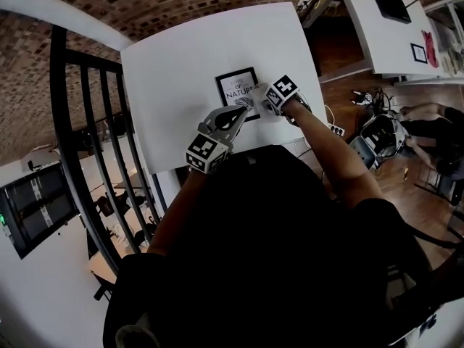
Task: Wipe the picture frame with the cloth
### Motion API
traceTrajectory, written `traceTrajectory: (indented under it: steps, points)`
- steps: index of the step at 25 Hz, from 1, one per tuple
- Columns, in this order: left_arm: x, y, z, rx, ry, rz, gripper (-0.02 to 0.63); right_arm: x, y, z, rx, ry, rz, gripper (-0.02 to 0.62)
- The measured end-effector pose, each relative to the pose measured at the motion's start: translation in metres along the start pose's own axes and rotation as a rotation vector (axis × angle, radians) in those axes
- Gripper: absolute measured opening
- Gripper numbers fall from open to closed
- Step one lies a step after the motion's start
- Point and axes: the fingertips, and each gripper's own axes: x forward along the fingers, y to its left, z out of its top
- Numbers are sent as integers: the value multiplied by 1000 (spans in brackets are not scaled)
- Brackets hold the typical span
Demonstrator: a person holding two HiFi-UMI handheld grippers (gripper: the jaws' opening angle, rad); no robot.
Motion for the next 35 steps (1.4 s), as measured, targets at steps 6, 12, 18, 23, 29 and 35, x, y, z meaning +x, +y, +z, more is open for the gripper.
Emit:
traceTrajectory:
  steps: [6, 12, 18, 23, 29, 35]
  points:
    - [1, -6, -2, 12, 4, -19, 0, 7, 12, -29, -16, 28, -2, 123]
    - [-3, -8, -5, 16, 13, -17, 0, 11, 20, -53, 11, 23, 34, 121]
    - [-15, -8, -11, 13, 26, 0, 0, 6, 34, -63, 13, -42, 85, 118]
    - [-26, -1, -15, 3, 22, 45, 0, -29, 55, -24, -38, -323, 145, 117]
    - [-40, 13, 3, 12, -11, 97, 0, -117, 89, 41, -135, -693, 188, 115]
    - [-49, 8, 36, 30, -92, 119, 0, -209, 132, 56, -404, -958, 165, 112]
